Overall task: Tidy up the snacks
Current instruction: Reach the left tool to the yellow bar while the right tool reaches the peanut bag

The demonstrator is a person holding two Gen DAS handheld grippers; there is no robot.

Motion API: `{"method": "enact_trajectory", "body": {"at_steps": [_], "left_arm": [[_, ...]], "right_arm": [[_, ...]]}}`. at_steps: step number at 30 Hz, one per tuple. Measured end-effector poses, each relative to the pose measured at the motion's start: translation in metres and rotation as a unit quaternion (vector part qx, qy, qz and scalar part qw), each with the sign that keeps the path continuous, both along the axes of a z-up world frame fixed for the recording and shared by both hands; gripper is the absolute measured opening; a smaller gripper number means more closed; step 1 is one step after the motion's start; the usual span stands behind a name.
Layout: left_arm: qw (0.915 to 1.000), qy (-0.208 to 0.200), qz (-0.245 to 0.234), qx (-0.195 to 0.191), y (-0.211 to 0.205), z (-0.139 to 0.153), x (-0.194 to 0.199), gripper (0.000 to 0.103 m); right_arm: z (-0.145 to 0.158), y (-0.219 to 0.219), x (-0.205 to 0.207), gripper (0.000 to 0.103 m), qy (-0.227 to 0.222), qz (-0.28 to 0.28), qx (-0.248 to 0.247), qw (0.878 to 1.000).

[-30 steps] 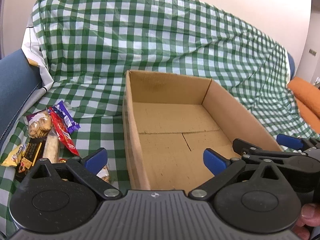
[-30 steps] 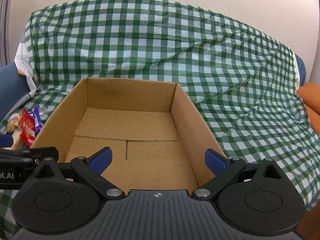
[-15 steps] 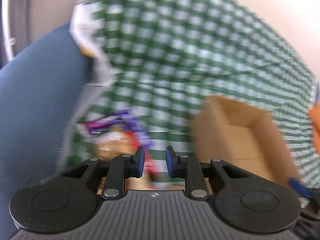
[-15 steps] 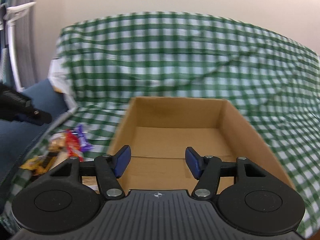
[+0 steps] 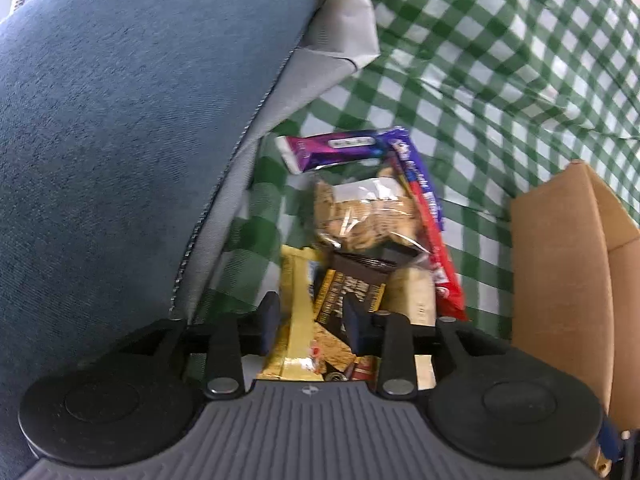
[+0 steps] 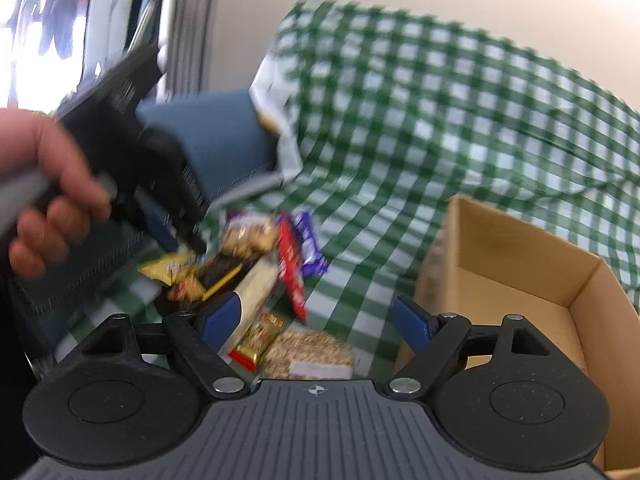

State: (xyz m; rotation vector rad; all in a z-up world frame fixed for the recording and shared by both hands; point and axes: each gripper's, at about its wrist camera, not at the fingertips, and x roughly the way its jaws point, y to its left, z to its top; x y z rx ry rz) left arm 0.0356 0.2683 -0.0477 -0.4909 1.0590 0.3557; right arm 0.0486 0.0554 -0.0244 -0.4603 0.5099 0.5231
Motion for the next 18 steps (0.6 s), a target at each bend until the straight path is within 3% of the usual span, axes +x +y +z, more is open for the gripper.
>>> {"method": "enact_trajectory", "body": {"at_steps": [9,15,18], "left_arm": [[0.9994,0.030,-0.014,0.010,-0.008,-0.010,0.008,0.040],[0.9987,0.041,-0.023,0.019,-0.011,-0.015,0.011,0.040],[0.9985,0.045,-0.024,0.019,-0.010,-0.017,0.013,0.040]], "right_arm": [[-0.042,0.076,0.067,0.085,0.050,0.005,-0.074,0.996],[-0.061,0.079,0.084,0.090,0.062,-0.049,-0.093,0.993],[-0.067,0.087,0.097,0.091,0.071,-0.050,-0.113,0.990]]}}
